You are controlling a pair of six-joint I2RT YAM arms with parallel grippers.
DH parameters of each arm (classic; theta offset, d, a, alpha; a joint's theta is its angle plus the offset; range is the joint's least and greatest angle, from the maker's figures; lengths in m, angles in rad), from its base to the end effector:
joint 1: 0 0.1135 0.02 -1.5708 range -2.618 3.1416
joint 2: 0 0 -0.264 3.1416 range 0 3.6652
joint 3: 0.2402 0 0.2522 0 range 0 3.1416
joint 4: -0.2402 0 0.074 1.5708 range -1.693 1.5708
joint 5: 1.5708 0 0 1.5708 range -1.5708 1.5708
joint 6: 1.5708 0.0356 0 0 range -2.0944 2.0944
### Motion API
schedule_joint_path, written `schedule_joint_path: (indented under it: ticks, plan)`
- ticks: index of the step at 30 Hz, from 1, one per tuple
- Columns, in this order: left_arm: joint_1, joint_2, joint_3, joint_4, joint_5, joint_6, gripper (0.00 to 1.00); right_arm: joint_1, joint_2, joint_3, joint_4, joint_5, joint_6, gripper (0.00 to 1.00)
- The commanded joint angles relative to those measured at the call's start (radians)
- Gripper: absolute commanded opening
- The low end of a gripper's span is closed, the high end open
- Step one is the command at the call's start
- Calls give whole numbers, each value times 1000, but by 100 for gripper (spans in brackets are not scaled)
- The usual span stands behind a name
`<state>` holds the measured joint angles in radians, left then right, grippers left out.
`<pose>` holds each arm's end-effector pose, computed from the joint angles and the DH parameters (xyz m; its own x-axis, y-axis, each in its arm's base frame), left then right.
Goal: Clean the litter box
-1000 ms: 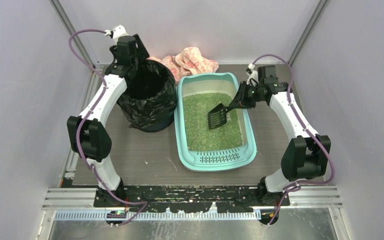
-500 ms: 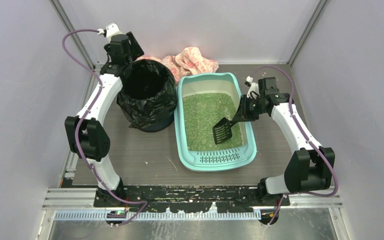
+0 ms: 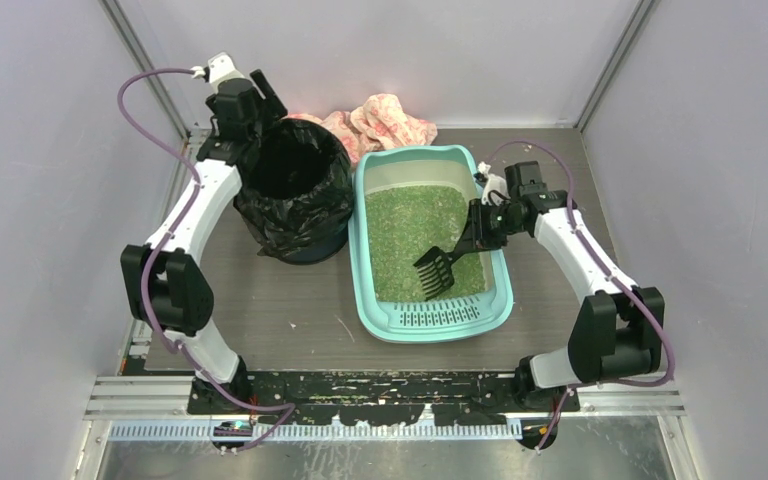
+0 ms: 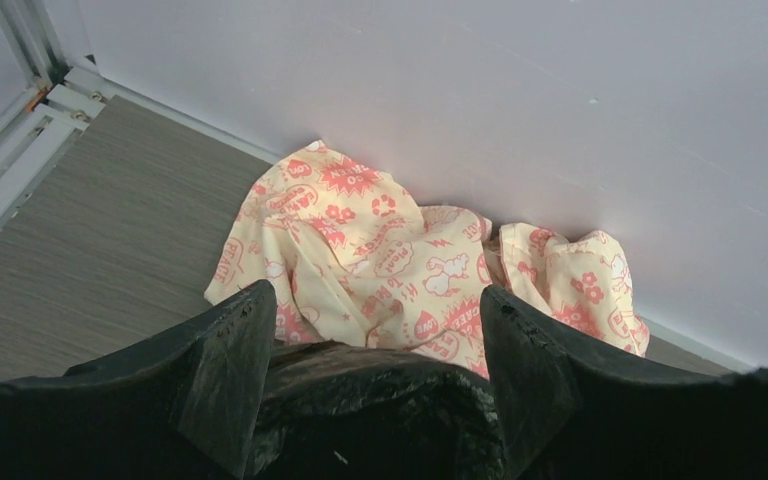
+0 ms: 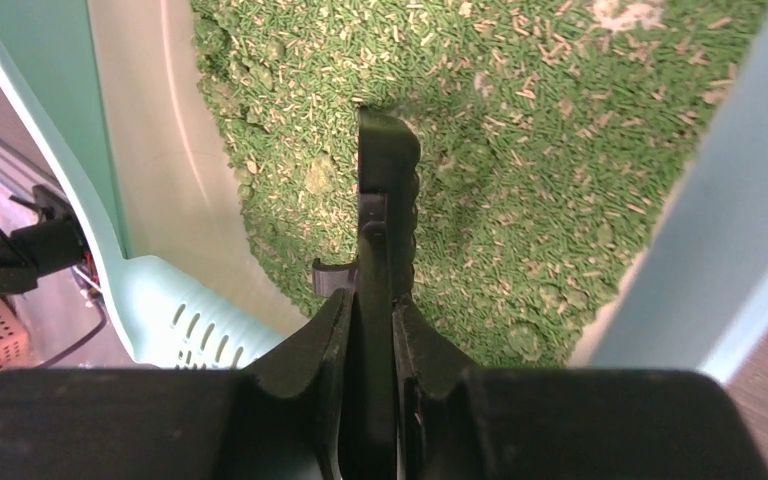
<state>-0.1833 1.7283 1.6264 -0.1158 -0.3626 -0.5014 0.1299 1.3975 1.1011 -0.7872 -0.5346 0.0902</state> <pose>0.4113 -0.0634 0.3858 -0.1045 -0.4377 -0.8930 -0.2512 0.8804 -0.4021 0.2706 0.0536 0.2669 -0.9040 -0.0399 -0.4257 -0.2676 0.8293 0.4906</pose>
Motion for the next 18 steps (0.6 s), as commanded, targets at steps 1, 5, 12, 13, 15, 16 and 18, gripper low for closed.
schedule_joint_path:
  ticks: [1,5,12,13,15,16,18]
  plan:
    - [-1,-121,-33,63,-16,12,74,24,67,0,48,-67,-5,1]
    - [0,-152,-48,47,-21,42,75,28,121,6,118,-113,33,1]
    - [9,-168,-52,40,-15,52,75,30,197,19,208,-143,99,1]
    - [11,-167,-48,39,-9,51,75,30,208,20,223,-149,113,1]
    - [14,-158,-33,32,3,53,75,29,235,31,244,-158,132,1]
    - [15,-151,-25,31,10,54,75,30,248,42,246,-165,134,1]
    - [17,-141,-7,29,21,64,74,30,275,60,256,-181,141,1]
